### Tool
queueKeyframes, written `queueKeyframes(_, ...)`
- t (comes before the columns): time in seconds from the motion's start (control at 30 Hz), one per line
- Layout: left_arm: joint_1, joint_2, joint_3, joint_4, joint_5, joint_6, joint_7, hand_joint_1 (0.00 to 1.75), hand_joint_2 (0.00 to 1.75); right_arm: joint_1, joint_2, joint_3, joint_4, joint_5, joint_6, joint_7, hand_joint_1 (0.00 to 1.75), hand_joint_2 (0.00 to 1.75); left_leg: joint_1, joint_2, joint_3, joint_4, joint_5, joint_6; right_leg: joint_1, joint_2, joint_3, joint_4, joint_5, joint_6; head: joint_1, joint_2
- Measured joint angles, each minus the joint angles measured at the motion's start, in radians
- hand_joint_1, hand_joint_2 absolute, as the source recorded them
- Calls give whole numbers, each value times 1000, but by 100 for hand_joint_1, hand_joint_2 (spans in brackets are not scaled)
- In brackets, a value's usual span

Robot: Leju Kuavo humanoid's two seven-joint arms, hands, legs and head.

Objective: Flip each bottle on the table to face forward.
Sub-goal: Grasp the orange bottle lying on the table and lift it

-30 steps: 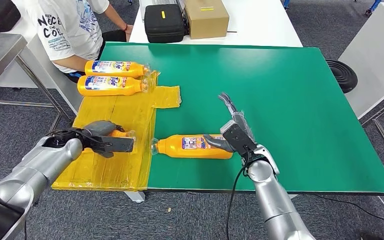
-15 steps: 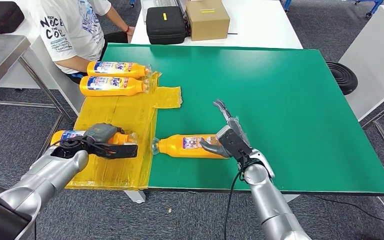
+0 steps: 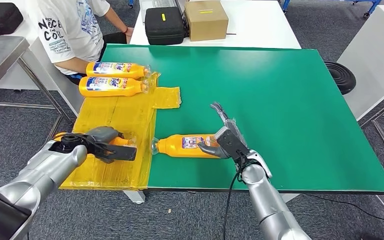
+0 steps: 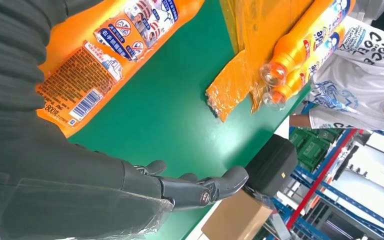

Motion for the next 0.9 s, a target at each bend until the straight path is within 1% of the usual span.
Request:
queueKeyframes(0.1,-28,4,-10,10,14,-89,-55,159,175,-1,0,0,11,-4,0,-7,0,175,0,0,0,0,0,0,0,0,0,0,0,0,0,0)
queueKeyframes(0.2,-47,5,-17,20,30,-149,-86,158,175,-2,0,0,19,-8,-1,-12,0,175,0,0,-1,0,0,0,0,0,-1,0,0,0,0,0)
queueKeyframes(0.33,-58,5,-23,30,39,-177,-97,151,175,-2,0,0,27,-10,-1,-13,0,175,0,0,-1,0,0,0,0,0,-2,0,0,0,0,0)
queueKeyframes(0.47,-68,0,-26,38,53,-200,-96,150,175,-4,0,0,29,-12,-3,-13,0,175,0,1,-2,0,0,0,0,0,-2,0,0,0,0,0)
queueKeyframes(0.53,-71,-5,-27,42,56,-198,-86,144,175,-7,0,0,30,-13,-3,-13,0,175,0,0,-2,0,0,0,0,0,-2,0,0,0,0,0)
queueKeyframes(0.63,-71,-17,-30,49,61,-170,-64,115,175,-12,0,0,32,-13,-5,-12,0,175,0,0,-2,0,0,0,0,0,-2,0,0,0,0,0)
queueKeyframes(0.67,-70,-21,-31,52,64,-157,-57,101,175,-12,0,0,33,-14,-6,-12,0,175,0,0,-2,0,0,0,0,0,-2,0,0,0,0,0)
queueKeyframes(0.7,-70,-25,-32,55,65,-145,-50,85,175,-13,0,0,33,-14,-7,-12,0,175,0,0,-2,0,0,0,0,0,-2,0,0,0,0,0)
queueKeyframes(0.73,-69,-29,-33,57,66,-134,-45,72,175,-13,0,0,34,-14,-8,-12,0,175,0,0,-2,0,0,0,0,0,-2,0,0,0,0,0)
queueKeyframes(0.8,-69,-35,-34,62,67,-118,-40,32,175,-13,0,0,36,-14,-9,-12,0,175,0,0,-2,0,0,0,0,0,-2,0,0,0,0,0)
queueKeyframes(0.87,-69,-40,-35,65,67,-109,-37,9,175,-12,0,0,36,-15,-9,-12,0,175,0,0,-2,0,0,0,0,0,-2,0,0,0,0,0)
queueKeyframes(0.9,-68,-42,-35,66,68,-105,-35,5,175,-12,0,0,36,-16,-10,-12,0,175,0,0,-2,0,0,0,0,0,-2,0,0,0,0,0)
